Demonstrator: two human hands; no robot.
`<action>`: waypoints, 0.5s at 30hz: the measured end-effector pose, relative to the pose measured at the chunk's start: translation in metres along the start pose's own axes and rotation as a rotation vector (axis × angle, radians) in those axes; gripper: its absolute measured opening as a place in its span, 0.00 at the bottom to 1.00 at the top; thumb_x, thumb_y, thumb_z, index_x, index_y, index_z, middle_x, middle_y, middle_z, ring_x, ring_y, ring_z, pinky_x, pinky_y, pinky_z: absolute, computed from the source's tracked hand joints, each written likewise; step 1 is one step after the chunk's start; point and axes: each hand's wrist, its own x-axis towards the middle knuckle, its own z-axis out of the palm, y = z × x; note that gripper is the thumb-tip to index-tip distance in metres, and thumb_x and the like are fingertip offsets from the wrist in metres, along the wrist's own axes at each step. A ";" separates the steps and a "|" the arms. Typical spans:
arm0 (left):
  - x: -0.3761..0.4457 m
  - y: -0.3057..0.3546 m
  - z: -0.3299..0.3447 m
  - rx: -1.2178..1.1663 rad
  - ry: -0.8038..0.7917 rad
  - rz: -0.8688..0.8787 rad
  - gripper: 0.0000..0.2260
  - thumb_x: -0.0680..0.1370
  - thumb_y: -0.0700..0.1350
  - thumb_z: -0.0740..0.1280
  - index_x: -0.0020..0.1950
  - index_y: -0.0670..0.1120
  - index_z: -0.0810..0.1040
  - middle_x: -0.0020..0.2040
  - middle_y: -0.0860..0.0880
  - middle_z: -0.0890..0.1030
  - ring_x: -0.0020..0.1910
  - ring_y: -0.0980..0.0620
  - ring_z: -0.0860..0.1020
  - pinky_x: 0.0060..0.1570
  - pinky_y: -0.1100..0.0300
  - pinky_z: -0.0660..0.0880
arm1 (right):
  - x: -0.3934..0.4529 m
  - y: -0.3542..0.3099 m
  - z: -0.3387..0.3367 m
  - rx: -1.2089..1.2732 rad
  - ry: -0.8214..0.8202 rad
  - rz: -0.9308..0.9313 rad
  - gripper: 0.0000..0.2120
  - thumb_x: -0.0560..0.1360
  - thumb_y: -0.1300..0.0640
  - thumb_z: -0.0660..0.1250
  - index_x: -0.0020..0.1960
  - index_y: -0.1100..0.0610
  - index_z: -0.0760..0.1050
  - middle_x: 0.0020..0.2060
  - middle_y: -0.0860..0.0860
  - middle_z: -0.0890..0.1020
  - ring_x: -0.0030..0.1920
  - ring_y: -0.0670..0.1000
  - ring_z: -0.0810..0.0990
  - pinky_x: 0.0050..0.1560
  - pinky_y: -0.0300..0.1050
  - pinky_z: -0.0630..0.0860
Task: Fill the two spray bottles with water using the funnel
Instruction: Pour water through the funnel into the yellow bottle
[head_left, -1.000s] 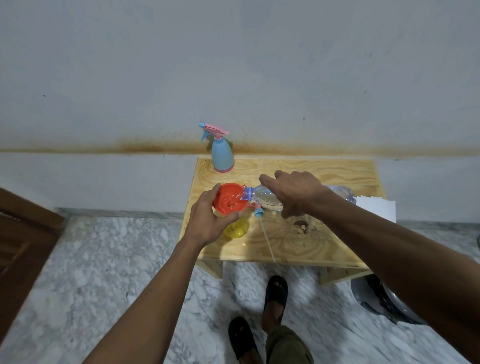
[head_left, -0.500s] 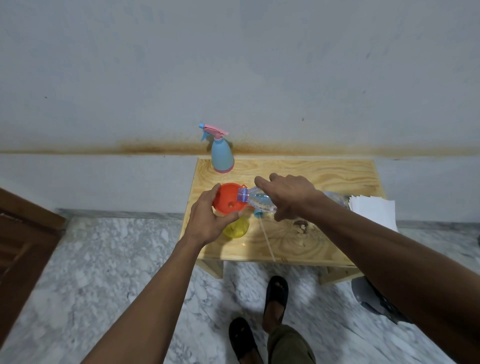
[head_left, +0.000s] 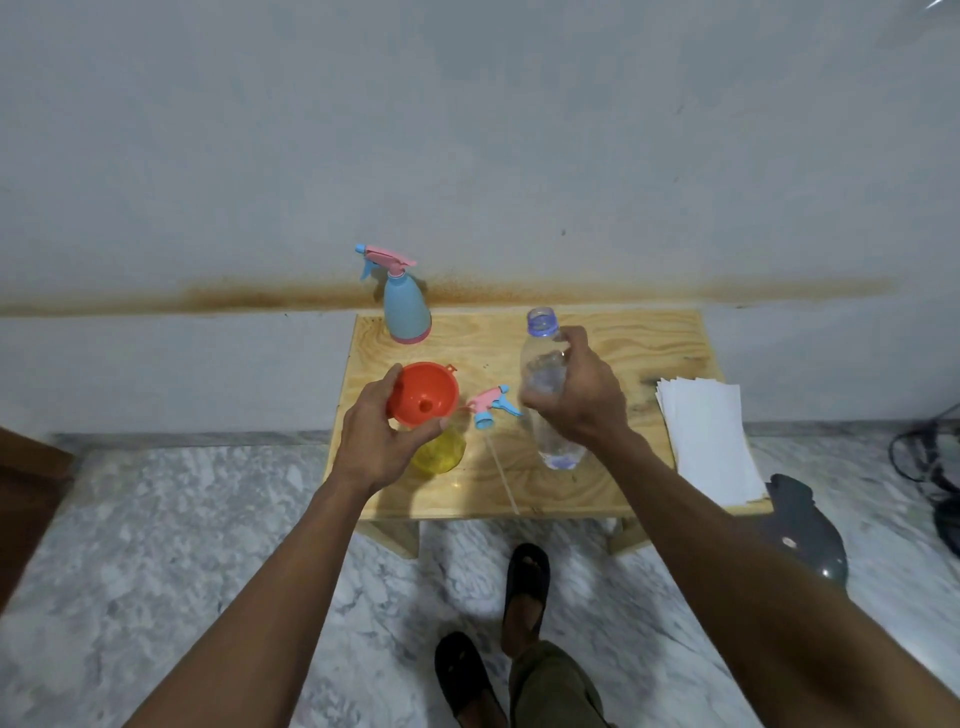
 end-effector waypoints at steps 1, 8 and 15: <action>-0.001 0.000 0.000 -0.002 0.001 0.003 0.43 0.69 0.54 0.79 0.79 0.48 0.62 0.67 0.49 0.73 0.60 0.53 0.74 0.57 0.58 0.72 | 0.000 0.006 -0.002 0.026 0.069 0.044 0.32 0.63 0.51 0.75 0.63 0.50 0.66 0.43 0.48 0.79 0.42 0.56 0.78 0.40 0.48 0.74; 0.001 -0.002 0.001 -0.013 -0.002 0.013 0.43 0.69 0.54 0.79 0.79 0.47 0.62 0.67 0.48 0.74 0.60 0.53 0.74 0.58 0.59 0.71 | 0.009 0.048 -0.009 0.177 0.325 0.254 0.29 0.65 0.59 0.76 0.63 0.57 0.67 0.45 0.51 0.77 0.47 0.59 0.78 0.43 0.45 0.67; 0.004 -0.006 -0.001 0.017 -0.010 0.013 0.44 0.68 0.56 0.79 0.78 0.49 0.63 0.67 0.49 0.74 0.61 0.53 0.75 0.60 0.54 0.75 | 0.011 0.074 -0.005 0.197 0.380 0.319 0.28 0.65 0.60 0.77 0.60 0.59 0.67 0.46 0.54 0.77 0.48 0.60 0.77 0.43 0.45 0.68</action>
